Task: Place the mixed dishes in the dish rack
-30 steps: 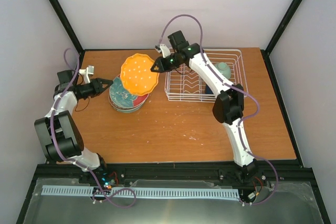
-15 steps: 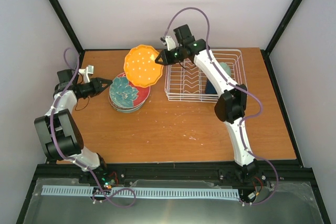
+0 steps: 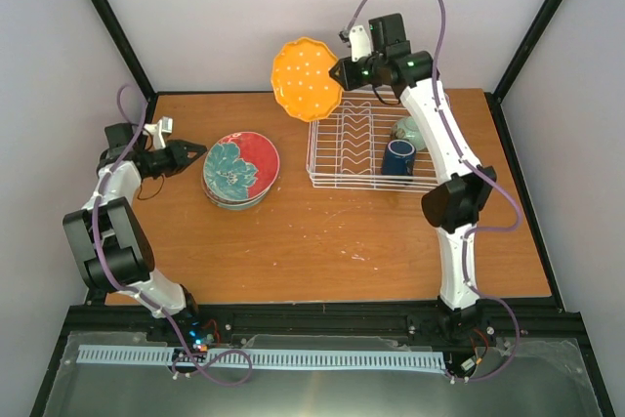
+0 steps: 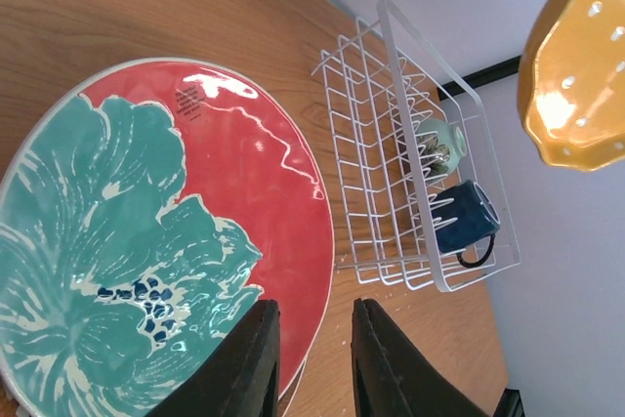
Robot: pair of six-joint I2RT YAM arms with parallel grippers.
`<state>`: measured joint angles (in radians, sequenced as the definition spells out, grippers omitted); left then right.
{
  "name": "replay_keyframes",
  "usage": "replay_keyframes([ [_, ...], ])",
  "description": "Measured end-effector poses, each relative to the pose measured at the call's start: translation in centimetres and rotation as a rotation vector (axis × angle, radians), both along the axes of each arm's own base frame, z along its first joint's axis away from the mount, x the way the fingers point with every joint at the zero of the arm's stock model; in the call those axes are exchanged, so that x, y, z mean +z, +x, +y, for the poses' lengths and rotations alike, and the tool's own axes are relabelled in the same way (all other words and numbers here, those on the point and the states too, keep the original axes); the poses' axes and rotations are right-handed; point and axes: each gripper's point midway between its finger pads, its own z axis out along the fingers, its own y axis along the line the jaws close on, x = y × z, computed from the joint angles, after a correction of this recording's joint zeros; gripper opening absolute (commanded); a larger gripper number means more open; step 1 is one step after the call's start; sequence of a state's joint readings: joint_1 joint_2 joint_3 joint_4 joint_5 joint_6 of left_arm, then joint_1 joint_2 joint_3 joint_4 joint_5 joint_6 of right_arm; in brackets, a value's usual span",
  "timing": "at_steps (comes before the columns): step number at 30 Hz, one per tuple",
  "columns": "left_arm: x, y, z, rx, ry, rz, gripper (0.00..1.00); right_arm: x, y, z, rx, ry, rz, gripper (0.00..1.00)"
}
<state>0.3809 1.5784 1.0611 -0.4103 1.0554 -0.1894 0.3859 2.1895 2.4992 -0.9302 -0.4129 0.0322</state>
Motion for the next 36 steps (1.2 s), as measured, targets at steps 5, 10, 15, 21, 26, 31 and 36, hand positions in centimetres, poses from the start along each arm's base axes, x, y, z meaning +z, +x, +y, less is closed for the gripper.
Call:
replay_keyframes([
  [5, 0.2, 0.2, 0.3, 0.010, 0.014, 0.003, 0.21, 2.1, -0.6, -1.5, -0.027, -0.070, -0.082, 0.03],
  [10, -0.2, 0.2, 0.5, 0.024, 0.028, 0.020, 0.18, 3.6, -0.8, -3.1, -0.067, -0.139, -0.163, 0.03],
  [15, -0.5, 0.3, 0.8, 0.038, 0.045, 0.029, 0.17, 3.8, -1.5, -5.3, -0.106, -0.247, -0.241, 0.03],
  [21, -0.8, 1.0, 1.2, 0.051, 0.059, 0.037, 0.16, 2.9, -2.3, -7.8, -0.132, -0.393, -0.367, 0.03],
  [26, -1.2, 1.4, 1.6, 0.068, 0.071, 0.051, 0.15, 1.9, -2.4, -8.8, -0.120, -0.495, -0.458, 0.03],
  [31, -1.2, 1.7, 2.0, 0.090, 0.079, 0.051, 0.14, 0.5, -2.0, -9.1, -0.082, -0.586, -0.533, 0.03],
  [36, -1.1, 2.1, 2.3, 0.110, 0.082, 0.045, 0.13, -0.7, -1.5, -9.2, -0.037, -0.675, -0.605, 0.03],
])
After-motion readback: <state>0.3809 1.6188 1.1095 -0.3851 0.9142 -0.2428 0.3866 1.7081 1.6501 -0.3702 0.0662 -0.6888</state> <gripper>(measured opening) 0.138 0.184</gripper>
